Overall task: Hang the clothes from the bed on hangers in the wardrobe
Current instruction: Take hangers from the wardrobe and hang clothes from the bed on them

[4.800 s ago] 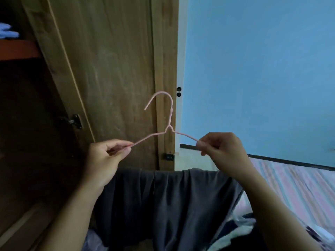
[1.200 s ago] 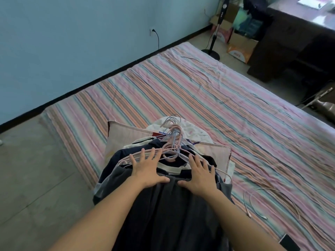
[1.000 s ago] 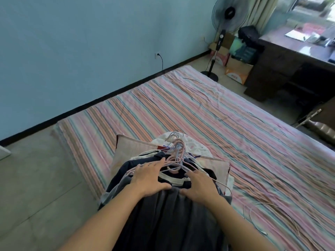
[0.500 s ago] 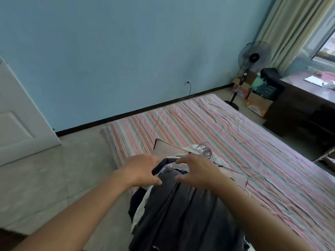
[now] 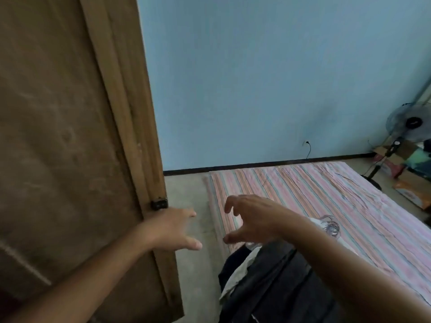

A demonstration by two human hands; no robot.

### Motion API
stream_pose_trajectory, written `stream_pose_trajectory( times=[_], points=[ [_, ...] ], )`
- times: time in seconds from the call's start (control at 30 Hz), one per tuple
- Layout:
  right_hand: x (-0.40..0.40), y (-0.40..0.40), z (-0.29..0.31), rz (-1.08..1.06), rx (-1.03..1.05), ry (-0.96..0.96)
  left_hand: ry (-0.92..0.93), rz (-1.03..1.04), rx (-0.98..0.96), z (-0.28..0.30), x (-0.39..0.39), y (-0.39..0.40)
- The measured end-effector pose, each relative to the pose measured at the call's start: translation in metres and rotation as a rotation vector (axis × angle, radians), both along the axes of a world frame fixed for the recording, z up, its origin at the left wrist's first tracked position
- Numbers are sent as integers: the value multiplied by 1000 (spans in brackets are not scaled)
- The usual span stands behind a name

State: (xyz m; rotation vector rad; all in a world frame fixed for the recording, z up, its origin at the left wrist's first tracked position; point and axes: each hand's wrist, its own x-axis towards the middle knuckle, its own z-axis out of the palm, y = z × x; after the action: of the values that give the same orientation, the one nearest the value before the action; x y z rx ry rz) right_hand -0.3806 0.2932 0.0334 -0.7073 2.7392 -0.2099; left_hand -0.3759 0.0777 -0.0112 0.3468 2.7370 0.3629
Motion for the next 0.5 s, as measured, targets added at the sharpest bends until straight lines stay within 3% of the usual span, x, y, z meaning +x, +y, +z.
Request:
stream_pose_trajectory(
  times=[0.5],
  points=[
    [27, -163, 50, 545, 15, 131, 142, 631, 43, 75, 143, -124]
  ],
)
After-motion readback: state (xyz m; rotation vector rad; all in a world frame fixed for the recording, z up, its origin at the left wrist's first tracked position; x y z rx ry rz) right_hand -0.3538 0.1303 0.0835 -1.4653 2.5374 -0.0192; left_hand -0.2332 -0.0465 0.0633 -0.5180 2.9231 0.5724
